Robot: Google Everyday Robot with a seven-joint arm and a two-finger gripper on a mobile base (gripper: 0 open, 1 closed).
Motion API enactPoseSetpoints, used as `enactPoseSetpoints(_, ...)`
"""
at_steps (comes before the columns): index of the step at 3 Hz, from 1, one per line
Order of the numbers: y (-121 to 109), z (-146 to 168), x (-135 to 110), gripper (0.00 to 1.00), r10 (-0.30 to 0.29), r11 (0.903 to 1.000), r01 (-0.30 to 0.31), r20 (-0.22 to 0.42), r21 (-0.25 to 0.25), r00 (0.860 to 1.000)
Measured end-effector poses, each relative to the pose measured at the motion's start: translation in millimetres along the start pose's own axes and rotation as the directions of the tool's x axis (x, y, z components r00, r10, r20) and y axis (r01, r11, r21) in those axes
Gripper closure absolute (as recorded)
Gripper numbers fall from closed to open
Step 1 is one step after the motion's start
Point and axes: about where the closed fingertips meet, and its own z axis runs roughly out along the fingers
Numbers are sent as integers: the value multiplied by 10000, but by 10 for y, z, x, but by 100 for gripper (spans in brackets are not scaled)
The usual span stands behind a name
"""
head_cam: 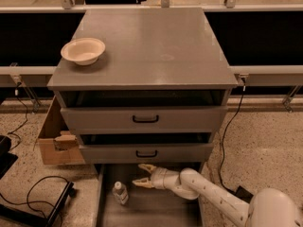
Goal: Place blue plastic bottle into bottom drawer
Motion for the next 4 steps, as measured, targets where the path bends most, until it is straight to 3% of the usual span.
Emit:
enactPoseSetpoints(1, 53, -5, 14, 64, -25, 9999, 24, -98, -112, 9999)
enactPoseSetpoints(2, 232, -183, 129, 88, -57, 9990, 29, -633, -436, 9980)
enactPoseSetpoints(3, 588, -553, 310, 100, 140, 9950, -301, -1647, -957, 9863)
enactPoseSetpoints(4, 822, -964, 418, 100, 281, 9916, -616, -2763, -1134, 9607)
